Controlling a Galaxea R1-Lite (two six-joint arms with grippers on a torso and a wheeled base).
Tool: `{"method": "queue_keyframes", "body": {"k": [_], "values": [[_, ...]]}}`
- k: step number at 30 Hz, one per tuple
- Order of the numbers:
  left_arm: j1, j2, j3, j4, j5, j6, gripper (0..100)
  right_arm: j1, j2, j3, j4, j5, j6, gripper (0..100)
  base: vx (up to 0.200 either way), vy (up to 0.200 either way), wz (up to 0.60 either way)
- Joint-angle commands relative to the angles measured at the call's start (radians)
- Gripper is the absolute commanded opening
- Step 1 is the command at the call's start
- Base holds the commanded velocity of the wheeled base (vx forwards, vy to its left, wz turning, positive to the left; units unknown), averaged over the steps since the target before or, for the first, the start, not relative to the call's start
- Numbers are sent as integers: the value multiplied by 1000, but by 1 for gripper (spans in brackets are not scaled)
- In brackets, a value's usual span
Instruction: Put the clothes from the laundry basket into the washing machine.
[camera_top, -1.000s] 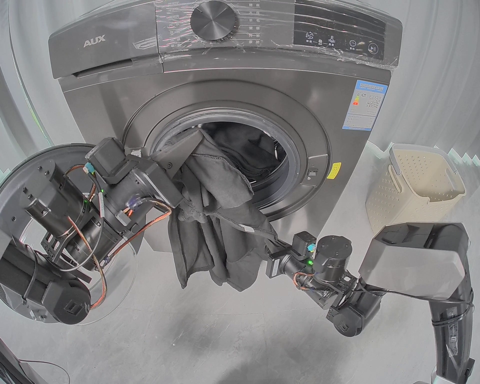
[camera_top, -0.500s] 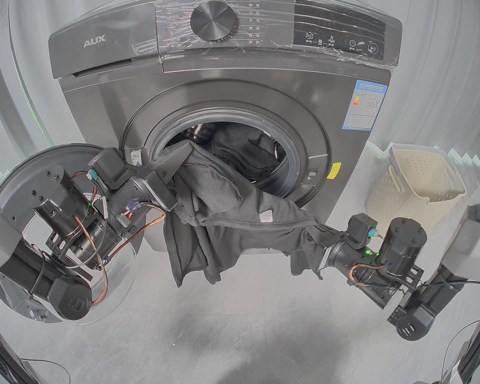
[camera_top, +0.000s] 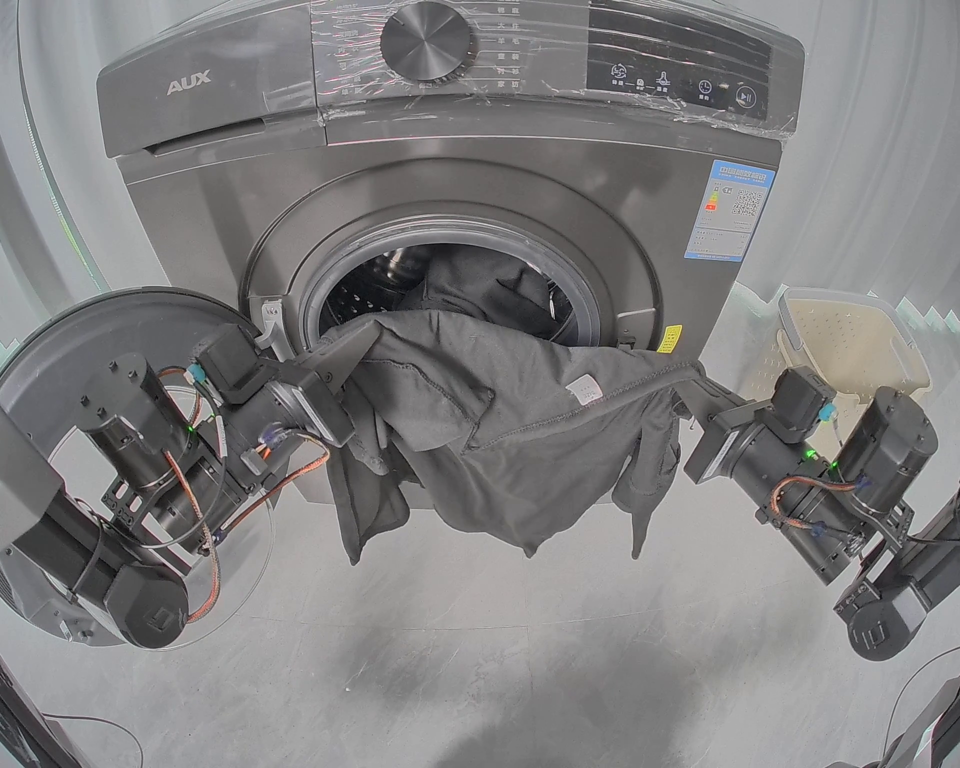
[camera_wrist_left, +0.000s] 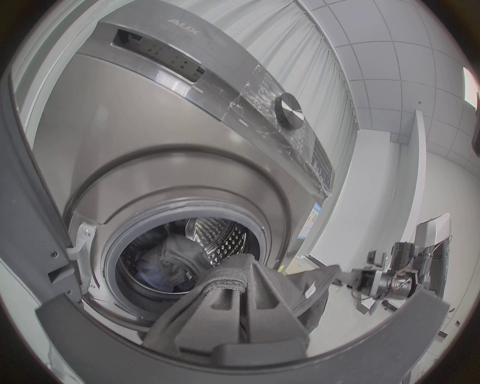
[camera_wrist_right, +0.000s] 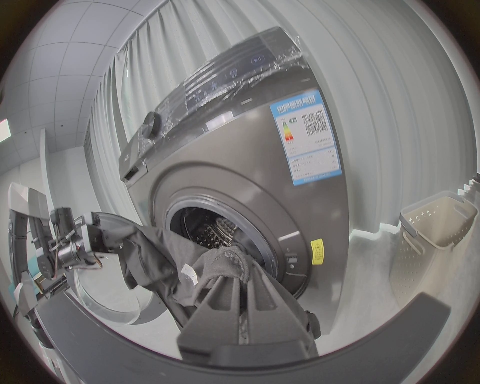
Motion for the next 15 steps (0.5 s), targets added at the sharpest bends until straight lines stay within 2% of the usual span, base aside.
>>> {"method": "queue_keyframes", "body": {"k": [1, 7, 11, 15], "values": [[1, 29, 36, -1, 1, 1, 0, -7, -57, -5, 1, 15, -3, 0, 0, 0, 0], [-3, 51, 79, 1, 0, 9, 0, -7, -71, -16, 1, 19, -3, 0, 0, 0, 0], [-18, 102, 152, -2, -14, 29, 0, -2, -73, -7, 1, 26, -4, 0, 0, 0, 0], [-35, 158, 162, -2, -16, 44, 0, 8, -74, 1, -2, 43, -4, 0, 0, 0, 0]]}}
